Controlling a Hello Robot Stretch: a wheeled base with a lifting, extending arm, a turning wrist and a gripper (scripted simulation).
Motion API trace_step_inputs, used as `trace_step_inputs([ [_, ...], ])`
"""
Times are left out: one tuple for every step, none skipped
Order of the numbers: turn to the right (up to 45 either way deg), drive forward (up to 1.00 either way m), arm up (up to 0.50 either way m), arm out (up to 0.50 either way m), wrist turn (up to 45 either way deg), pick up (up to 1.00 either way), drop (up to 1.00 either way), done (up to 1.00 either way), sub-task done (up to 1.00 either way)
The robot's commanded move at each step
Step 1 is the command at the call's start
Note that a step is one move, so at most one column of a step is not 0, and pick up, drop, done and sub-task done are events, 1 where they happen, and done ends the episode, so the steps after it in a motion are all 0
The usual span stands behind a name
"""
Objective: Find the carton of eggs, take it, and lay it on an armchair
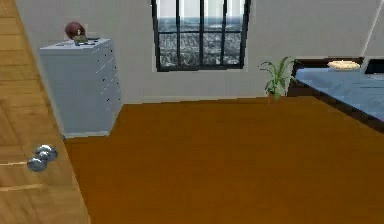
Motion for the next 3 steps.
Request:
trace_step_inputs([
  [0.0, 0.15, 0.0, 0.0, 0.0, 0.0, 0.0, 0.0, 0.0],
  [33.0, 0.0, 0.0, 0.0, 0.0, 0.0, 0.0, 0.0, 0.0],
  [0.0, 0.4, 0.0, 0.0, 0.0, 0.0, 0.0, 0.0, 0.0],
])
